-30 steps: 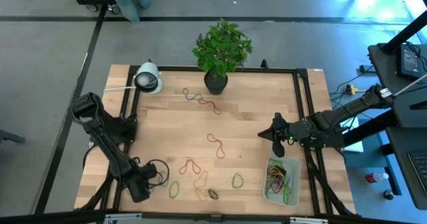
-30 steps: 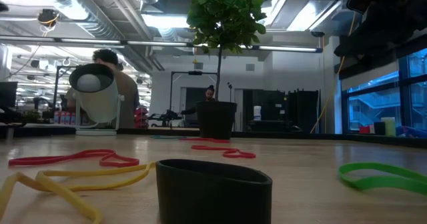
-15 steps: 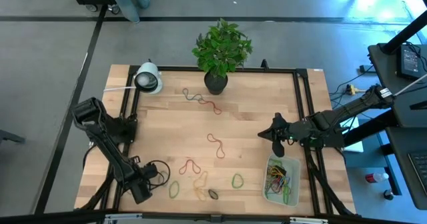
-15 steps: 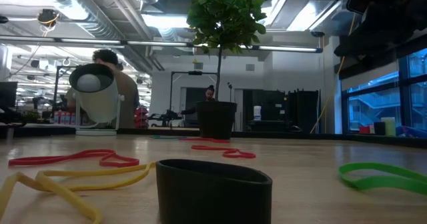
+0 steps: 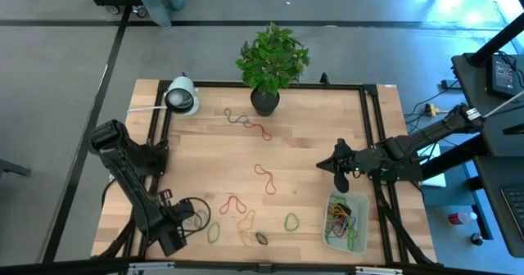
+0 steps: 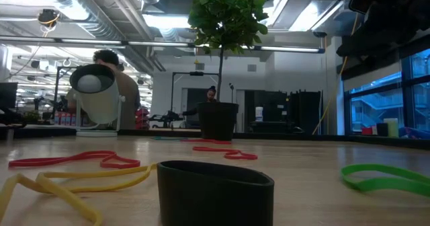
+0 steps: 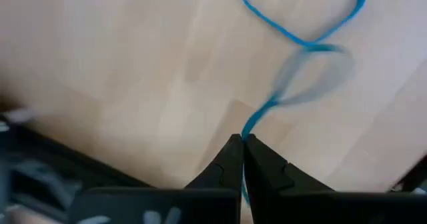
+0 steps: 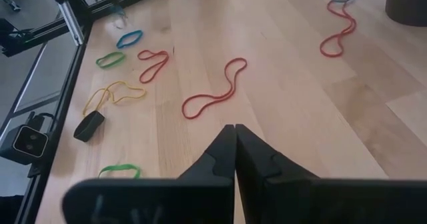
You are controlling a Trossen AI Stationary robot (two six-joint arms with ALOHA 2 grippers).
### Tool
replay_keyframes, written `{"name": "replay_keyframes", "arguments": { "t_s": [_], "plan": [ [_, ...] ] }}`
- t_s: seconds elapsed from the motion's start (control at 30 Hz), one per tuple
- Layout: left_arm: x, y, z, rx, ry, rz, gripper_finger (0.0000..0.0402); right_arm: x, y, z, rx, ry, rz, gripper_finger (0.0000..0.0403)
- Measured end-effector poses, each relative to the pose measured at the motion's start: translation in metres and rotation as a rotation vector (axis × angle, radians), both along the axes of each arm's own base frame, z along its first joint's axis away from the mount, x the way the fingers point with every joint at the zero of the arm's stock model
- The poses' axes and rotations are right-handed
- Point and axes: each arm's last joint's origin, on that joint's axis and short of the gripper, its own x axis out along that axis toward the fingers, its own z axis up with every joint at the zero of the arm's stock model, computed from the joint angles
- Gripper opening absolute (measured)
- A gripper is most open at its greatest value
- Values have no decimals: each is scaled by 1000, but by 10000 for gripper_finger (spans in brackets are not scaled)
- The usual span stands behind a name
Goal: Pick and place rubber bands into bin
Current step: Put the blue rubber band into the gray bin
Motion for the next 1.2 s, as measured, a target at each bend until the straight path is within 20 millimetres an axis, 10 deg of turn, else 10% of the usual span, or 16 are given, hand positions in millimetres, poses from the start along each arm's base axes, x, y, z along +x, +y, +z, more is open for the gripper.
{"name": "replay_keyframes", "arguments": {
  "t_s": [0.57,1.2],
  "plan": [
    [80,30,80,91,-249,-108,2,0,0,0,-5,3,2,5],
    [279,56,90,248,-888,-618,1,0,0,0,44,2,-24,5]
  ]
}}
